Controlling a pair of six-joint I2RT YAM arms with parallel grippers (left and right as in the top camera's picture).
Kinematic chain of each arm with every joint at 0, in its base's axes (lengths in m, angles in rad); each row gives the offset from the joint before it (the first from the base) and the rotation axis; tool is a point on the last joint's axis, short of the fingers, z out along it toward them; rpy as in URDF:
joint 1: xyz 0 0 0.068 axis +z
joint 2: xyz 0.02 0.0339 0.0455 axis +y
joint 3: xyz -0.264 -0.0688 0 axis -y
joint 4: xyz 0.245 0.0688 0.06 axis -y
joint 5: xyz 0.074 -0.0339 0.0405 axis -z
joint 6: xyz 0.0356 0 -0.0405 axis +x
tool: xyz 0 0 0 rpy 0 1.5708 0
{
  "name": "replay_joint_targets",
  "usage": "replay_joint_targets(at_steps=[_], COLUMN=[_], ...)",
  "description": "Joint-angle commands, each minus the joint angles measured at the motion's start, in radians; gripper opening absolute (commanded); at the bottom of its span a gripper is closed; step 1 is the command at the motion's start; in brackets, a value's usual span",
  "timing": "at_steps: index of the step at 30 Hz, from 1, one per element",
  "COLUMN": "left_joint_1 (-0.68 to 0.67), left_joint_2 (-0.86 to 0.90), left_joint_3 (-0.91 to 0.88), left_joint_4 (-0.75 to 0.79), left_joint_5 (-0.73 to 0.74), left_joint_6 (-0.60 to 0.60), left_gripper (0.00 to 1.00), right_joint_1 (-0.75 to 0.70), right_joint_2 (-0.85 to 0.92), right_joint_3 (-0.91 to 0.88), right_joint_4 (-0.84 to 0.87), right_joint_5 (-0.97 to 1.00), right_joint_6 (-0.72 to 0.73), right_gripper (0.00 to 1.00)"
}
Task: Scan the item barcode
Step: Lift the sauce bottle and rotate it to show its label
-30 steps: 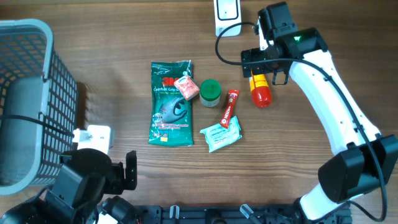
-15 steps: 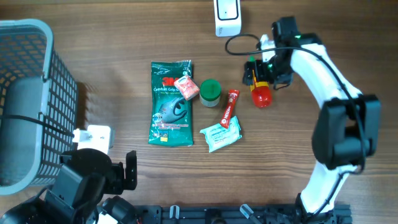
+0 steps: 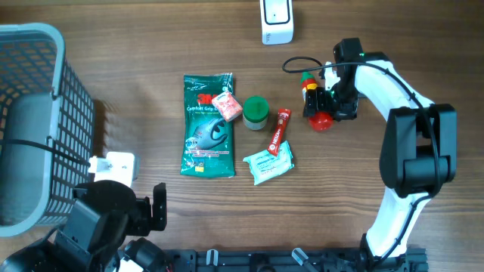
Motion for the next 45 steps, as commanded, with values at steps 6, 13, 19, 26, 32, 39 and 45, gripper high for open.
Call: replay_joint_targets(at_steps=[6, 13, 19, 26, 32, 39, 45], left_joint_1=[0.003, 0.003, 0.003, 0.003, 0.003, 0.003, 0.003], left_joint_2=[-0.005, -0.005, -0.005, -0.005, -0.005, -0.005, -0.005], left_joint_3=[0.002, 0.002, 0.002, 0.002, 0.002, 0.002, 0.002], left_joint_4=[0.002, 0.002, 0.002, 0.002, 0.002, 0.002, 0.002], left_joint_5=[-0.009, -0.009, -0.009, -0.009, -0.009, -0.009, -0.009], left_joint_6=[-0.013, -0.013, -0.013, -0.013, -0.013, -0.013, -0.013], left_gripper=[1.0, 1.0, 1.0, 1.0, 1.0, 1.0, 1.0], right_joint_1=[0.003, 0.003, 0.003, 0.004, 0.021, 0.023, 0.023], right_joint_2=[0.022, -0.095, -0.318, -0.508, -0.674, -0.834, -0.849], right_joint_3=[-0.088, 0.009, 0.011, -0.02, -0.212, -0.278, -0.278], right_joint_4=[0.002, -0.21, -0.467, -0.694, -0.694, -0.691, -0.55], right_joint_5=[-0.106, -0.451, -0.702, -0.785, -0.825, -0.85, -0.841], right_joint_6=[0.004, -0.268, -0.502, -0.726, -0.698, -0.643, -0.588], right_gripper=[0.48, 0.4, 0.39, 0.4, 0.4, 0.45, 0.46])
